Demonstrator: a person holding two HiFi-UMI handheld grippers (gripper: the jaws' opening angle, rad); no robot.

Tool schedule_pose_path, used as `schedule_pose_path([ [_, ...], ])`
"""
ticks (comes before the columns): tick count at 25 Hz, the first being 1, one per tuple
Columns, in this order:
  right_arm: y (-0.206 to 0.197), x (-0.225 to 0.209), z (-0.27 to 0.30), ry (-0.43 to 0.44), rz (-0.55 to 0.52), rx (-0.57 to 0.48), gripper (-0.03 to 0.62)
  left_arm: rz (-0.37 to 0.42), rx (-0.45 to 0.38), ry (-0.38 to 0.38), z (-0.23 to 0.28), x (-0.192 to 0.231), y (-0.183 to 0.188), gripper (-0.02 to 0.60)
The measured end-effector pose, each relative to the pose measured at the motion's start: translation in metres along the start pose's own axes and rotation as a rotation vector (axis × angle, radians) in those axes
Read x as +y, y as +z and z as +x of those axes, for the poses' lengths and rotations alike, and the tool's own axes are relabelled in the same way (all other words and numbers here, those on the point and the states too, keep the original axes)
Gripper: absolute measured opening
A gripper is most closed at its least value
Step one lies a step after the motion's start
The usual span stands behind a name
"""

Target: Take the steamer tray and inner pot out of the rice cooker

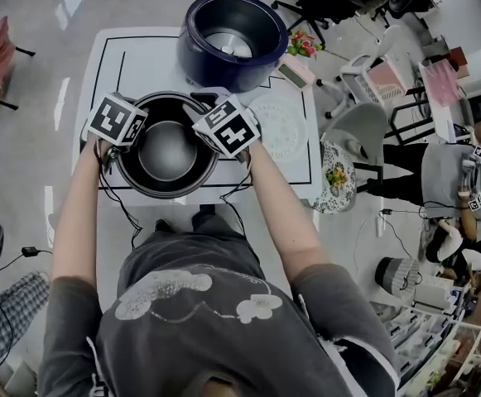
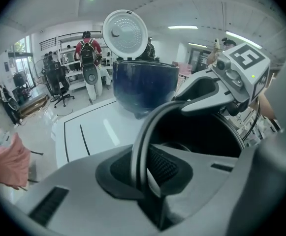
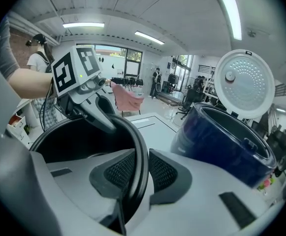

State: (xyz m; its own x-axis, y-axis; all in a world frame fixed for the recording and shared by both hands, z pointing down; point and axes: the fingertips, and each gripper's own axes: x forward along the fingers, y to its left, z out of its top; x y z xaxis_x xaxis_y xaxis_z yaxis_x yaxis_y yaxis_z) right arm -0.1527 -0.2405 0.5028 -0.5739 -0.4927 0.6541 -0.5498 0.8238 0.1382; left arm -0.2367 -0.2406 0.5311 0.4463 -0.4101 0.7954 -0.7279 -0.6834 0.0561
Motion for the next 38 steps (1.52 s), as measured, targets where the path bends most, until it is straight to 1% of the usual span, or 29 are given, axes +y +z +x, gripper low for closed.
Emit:
schedule_pose_path([
  [5,-0.005,0.002,0.003,-0.008,-0.002,0.027,0.11,-0.002,0.039,-0.017,0.006,0.0,-0.005,0.055],
  [7,-0.008,0.003,0.006,-0.004,0.002,0.038,0.137,-0.012,0.061,-0.023,0.009,0.001,-0.008,0.055],
  [9,-0.011,0.001,0.009,-0.009,0.008,0.047,0.144,-0.013,0.085,-0.025,0.012,0.002,-0.009,0.055],
  [11,-0.009,-0.002,0.01,-0.025,0.018,0.045,0.149,-0.004,0.086,-0.029,0.013,0.003,-0.008,0.058],
  [12,-0.007,-0.004,0.009,-0.035,0.025,0.037,0.162,0.0,0.071,-0.029,0.011,0.003,-0.006,0.069],
  [13,-0.004,-0.006,0.008,-0.045,0.034,0.026,0.173,0.001,0.045,-0.03,0.009,0.004,-0.002,0.114],
  [14,0.0,-0.006,0.005,-0.057,0.045,0.013,0.176,-0.002,0.012,-0.032,0.006,0.005,0.003,0.183],
  [15,0.003,-0.007,0.001,-0.068,0.058,-0.002,0.184,-0.009,-0.022,-0.035,0.003,0.006,0.006,0.232],
  [17,0.009,-0.007,-0.007,-0.089,0.086,-0.038,0.228,-0.016,-0.074,-0.037,-0.004,0.007,0.009,0.325],
  [19,0.016,-0.007,-0.016,-0.108,0.115,-0.08,0.266,0.008,-0.123,-0.012,-0.014,0.009,0.012,0.373],
  [21,0.022,-0.006,-0.027,-0.14,0.139,-0.119,0.283,0.043,-0.19,0.036,-0.026,0.011,0.016,0.387],
  [24,0.03,-0.01,-0.048,-0.22,0.166,-0.18,0.29,0.069,-0.286,0.088,-0.046,0.011,0.025,0.396],
  [28,0.038,-0.015,-0.078,-0.328,0.196,-0.276,0.29,0.092,-0.383,0.147,-0.072,0.013,0.038,0.397],
  [30,0.042,-0.013,-0.09,-0.365,0.201,-0.327,0.29,0.093,-0.423,0.185,-0.085,0.014,0.04,0.396],
  [32,0.046,-0.008,-0.099,-0.384,0.192,-0.367,0.29,0.095,-0.459,0.205,-0.097,0.01,0.041,0.397],
  [35,0.051,-0.004,-0.109,-0.407,0.177,-0.418,0.284,0.094,-0.515,0.212,-0.114,-0.004,0.04,0.396],
  [38,0.053,0.001,-0.119,-0.41,0.195,-0.471,0.24,0.083,-0.564,0.25,-0.132,-0.017,0.037,0.396],
])
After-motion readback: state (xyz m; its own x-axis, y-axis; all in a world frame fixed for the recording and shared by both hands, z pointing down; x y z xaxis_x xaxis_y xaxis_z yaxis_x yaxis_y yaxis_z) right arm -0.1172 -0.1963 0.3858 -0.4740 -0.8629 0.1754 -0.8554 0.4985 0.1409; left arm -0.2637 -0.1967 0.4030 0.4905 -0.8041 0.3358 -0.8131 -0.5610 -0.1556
